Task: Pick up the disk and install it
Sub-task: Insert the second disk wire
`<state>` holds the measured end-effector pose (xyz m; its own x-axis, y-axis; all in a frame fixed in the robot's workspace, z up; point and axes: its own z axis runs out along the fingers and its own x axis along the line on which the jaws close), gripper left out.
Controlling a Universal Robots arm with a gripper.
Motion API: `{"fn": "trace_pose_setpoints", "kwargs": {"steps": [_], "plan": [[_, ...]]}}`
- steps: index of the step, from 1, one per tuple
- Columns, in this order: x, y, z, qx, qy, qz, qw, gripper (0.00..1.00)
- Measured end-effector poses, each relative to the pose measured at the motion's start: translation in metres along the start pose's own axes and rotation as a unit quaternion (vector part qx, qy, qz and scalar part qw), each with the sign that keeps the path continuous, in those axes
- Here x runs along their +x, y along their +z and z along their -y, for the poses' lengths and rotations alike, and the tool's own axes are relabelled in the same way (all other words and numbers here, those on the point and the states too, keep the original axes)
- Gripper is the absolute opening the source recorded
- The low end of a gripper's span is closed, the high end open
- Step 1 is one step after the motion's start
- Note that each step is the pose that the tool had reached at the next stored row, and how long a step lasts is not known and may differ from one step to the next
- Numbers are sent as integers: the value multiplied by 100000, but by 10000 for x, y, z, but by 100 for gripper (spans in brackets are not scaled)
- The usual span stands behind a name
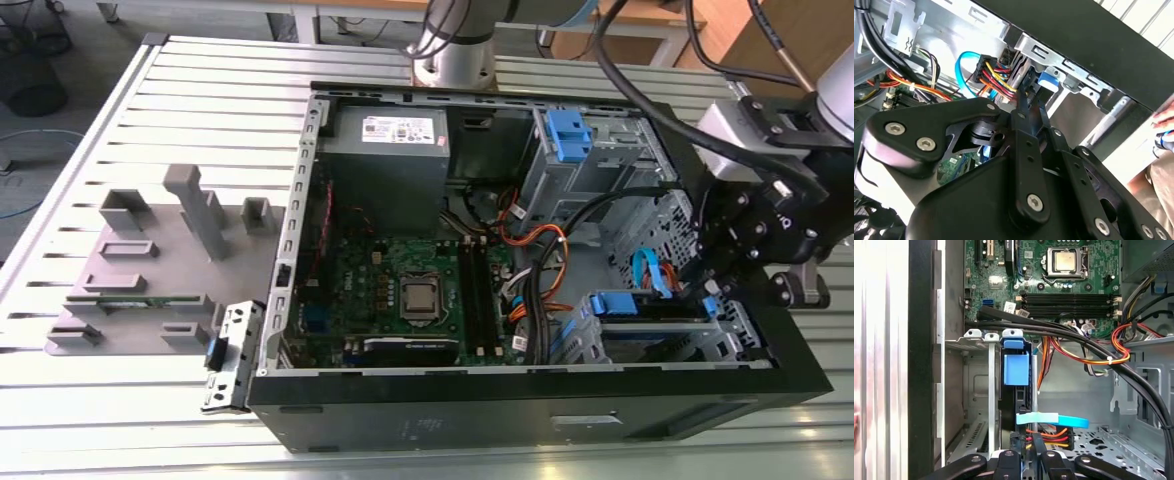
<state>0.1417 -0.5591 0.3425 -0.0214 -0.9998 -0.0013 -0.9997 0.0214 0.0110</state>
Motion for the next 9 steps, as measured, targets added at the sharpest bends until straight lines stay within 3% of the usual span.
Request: {"fn": "trace_pose_setpoints", "kwargs": {"steps": [4, 9], "plan": [[0, -89, -1, -2, -1, -2, 100000, 24], [0, -94, -8, -2, 2, 1, 100000, 24]]}}
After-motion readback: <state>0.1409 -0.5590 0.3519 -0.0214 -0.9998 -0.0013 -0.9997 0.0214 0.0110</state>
